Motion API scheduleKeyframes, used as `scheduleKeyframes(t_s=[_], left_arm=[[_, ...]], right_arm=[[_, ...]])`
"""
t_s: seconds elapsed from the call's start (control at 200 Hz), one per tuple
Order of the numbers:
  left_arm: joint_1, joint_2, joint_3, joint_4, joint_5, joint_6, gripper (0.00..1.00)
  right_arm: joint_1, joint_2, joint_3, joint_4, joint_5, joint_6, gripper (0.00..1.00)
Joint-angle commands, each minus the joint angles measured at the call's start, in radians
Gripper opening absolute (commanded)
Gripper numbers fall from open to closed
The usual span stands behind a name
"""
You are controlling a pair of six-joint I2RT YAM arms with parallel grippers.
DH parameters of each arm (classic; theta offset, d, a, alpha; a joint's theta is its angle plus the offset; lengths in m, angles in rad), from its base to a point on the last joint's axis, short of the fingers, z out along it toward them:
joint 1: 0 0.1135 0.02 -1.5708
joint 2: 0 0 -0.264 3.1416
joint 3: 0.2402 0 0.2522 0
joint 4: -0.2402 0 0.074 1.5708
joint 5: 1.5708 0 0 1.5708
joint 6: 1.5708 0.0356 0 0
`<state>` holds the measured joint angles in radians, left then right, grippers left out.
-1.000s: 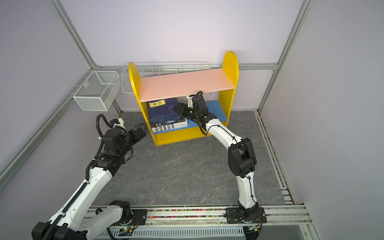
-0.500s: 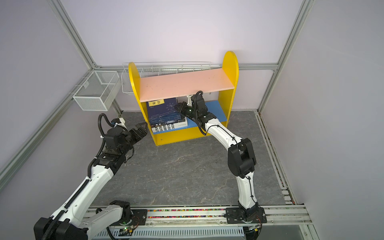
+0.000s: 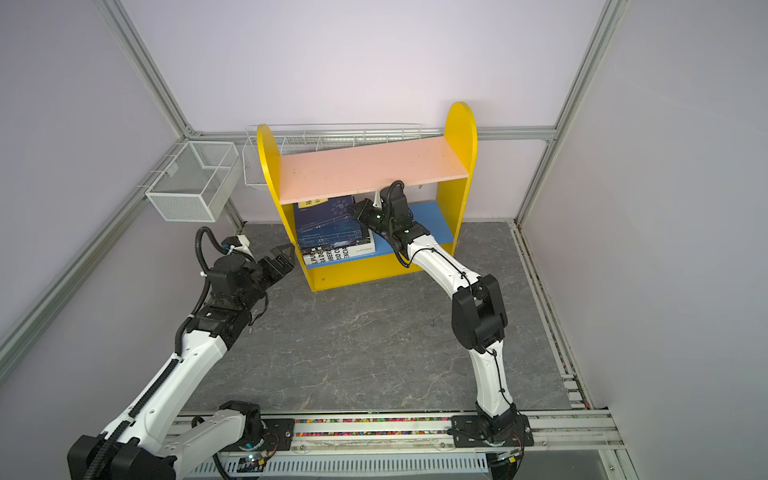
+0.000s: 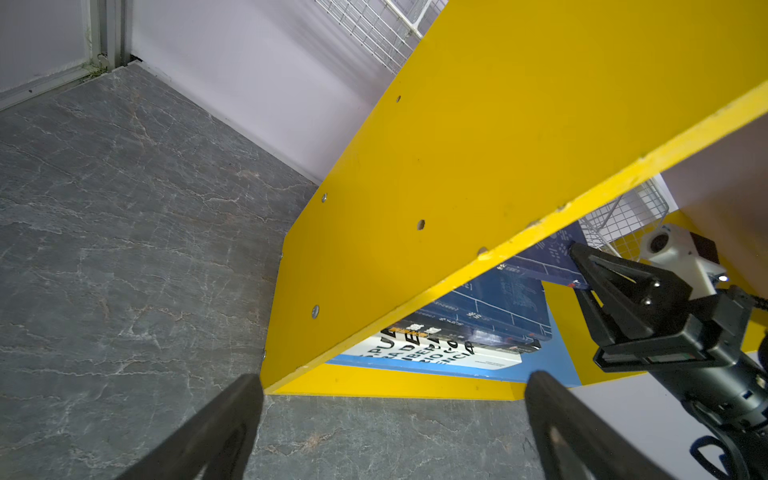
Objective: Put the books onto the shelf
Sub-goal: 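Press the book against the shelved books with the right gripper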
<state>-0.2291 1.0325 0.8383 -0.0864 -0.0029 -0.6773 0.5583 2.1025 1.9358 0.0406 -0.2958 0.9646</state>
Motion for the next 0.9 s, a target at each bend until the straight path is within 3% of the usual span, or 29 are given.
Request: scheduleKeyframes(t_s=[0.0, 0.25, 0.515, 0.72, 0.895], left_arm=[[0.008, -0.013, 0.014, 0.017, -0.015, -0.003, 0.99], [0.008, -0.021, 0.003, 0.018, -0.015, -0.008, 0.99], [0.01, -0.019, -0.012, 0.028, -0.01, -0.014, 0.99], [0.01, -0.017, -0.018, 0.031, -0.006, -0.016, 0.99], [0.011, -0.012, -0.022, 0.036, -0.008, -0.016, 0.99]], right_arm=[[0.007, 0.023, 0.05, -0.038, -0.026, -0.035, 0.12], [0.008, 0.023, 0.063, -0.081, 0.018, -0.073, 0.44], [0.013, -0.014, 0.067, -0.08, 0.056, -0.159, 0.48], [0.024, -0.045, 0.097, -0.177, 0.185, -0.303, 0.51], [0.021, -0.035, 0.11, -0.173, 0.173, -0.314, 0.49]])
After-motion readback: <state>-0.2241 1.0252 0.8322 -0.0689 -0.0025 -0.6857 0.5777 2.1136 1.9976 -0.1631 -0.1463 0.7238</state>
